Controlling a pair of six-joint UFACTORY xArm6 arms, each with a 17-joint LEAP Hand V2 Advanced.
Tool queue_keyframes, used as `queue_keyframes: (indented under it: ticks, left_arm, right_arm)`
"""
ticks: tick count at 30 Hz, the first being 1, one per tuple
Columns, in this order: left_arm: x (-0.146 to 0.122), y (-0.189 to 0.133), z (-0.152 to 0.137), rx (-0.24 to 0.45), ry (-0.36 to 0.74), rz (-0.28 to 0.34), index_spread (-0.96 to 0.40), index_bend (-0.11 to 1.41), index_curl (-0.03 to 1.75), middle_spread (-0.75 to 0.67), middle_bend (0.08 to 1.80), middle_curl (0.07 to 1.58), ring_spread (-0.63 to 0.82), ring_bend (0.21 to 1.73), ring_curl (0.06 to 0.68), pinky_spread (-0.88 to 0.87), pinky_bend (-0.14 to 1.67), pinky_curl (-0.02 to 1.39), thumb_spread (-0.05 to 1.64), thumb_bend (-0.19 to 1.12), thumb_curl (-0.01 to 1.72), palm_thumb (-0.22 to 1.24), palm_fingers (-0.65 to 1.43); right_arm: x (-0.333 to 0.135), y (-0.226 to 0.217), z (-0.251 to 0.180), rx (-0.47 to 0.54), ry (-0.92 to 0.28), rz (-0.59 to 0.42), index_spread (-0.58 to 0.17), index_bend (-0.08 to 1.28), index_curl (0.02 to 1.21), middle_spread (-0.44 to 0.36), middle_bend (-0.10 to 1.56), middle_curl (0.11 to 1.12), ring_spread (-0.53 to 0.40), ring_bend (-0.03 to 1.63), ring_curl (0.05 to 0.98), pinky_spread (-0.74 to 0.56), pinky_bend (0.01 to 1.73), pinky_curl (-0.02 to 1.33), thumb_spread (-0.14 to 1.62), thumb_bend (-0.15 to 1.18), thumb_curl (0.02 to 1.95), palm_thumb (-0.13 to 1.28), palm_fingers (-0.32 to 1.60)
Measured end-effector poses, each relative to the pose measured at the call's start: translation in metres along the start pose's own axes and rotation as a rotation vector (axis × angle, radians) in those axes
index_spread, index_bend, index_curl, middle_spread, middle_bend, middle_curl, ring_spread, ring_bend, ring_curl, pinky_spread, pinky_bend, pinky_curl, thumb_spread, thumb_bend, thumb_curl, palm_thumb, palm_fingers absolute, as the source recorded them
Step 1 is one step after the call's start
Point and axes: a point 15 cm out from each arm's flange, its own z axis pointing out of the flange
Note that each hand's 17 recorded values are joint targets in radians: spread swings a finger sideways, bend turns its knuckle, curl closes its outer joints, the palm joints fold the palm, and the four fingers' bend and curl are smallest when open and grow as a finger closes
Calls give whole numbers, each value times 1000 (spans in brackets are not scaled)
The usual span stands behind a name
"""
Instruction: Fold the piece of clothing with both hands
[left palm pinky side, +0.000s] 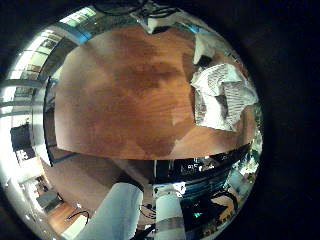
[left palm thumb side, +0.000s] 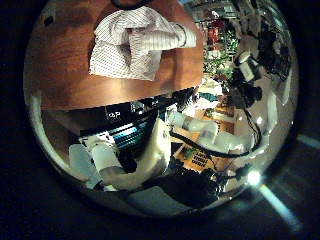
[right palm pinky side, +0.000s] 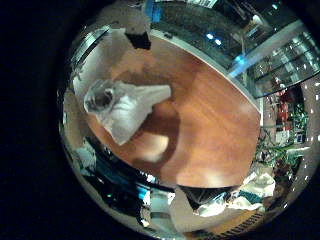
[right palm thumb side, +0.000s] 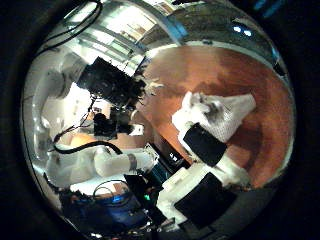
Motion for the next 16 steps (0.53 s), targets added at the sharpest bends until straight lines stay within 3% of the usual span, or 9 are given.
queue_keyframes:
  ticks: [4, 16]
  left_arm:
    - [16, -4, -19, 15, -20, 1, 4, 173, 332, 151, 217, 400, 277, 661, 207, 422, 292, 315, 1331, -10, 294, 198, 208]
    - [24, 28, -21, -113, -58, -20, -9, 165, 337, 152, 198, 399, 295, 644, 202, 419, 280, 316, 1307, -15, 296, 179, 196]
  right_arm:
    - [11, 18, -12, -29, 8, 24, -376, 207, 390, -74, 313, 372, -22, 664, 299, 422, 666, 452, 1282, -8, 476, 714, 272]
    - [19, 94, -23, -317, 25, 50, -388, 197, 398, -48, 302, 363, 25, 586, 251, 436, 501, 359, 1296, -22, 432, 602, 305]
